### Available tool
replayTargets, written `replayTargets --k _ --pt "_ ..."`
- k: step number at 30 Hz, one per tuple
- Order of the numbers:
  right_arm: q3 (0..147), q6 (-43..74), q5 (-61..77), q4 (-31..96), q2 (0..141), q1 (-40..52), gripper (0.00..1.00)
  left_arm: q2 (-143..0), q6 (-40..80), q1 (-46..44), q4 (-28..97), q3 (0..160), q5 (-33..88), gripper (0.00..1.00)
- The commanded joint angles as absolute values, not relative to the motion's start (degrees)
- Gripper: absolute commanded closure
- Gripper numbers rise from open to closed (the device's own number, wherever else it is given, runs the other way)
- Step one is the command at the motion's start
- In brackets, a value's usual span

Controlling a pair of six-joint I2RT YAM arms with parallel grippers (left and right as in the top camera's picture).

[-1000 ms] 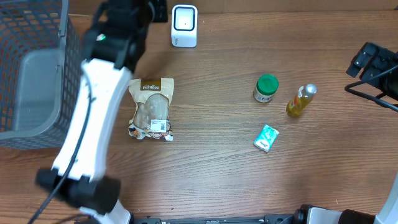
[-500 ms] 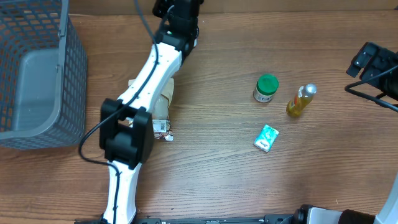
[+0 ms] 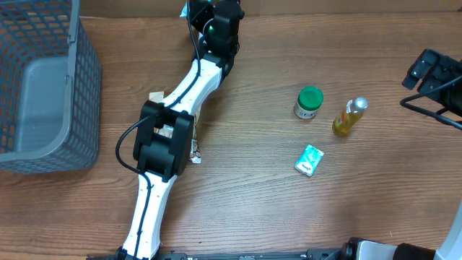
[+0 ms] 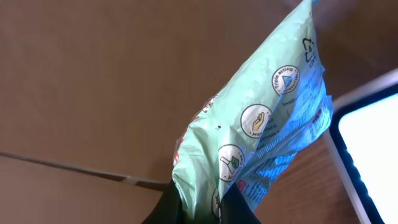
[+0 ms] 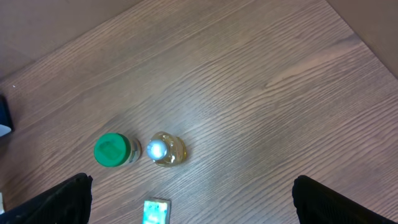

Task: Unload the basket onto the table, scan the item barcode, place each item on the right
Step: 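Lift the wipes pack and carry it up toward the white scanner, then hold the wipes pack under the white scanner with the left gripper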

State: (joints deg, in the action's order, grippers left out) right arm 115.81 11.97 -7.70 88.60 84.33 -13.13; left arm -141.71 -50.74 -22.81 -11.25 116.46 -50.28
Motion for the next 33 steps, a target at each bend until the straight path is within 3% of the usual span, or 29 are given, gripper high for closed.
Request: replayTargets --k 1,26,33 --pt "115.90 11.70 -7.86 88.40 84.29 -13.26 0.00 -143.15 -51.59 -23.24 -11.97 116.81 -52.53 0.96" --pt "115.90 11.70 -7.86 88.42 84.29 -13.26 0.00 -143.37 -47.27 -26.11 -4.93 116.73 -52.73 0.95" --pt "115.90 11.70 -7.86 88.40 84.29 -13.26 0.00 -141.51 -42.06 -27.35 -4.69 116.90 -56.01 0.87"
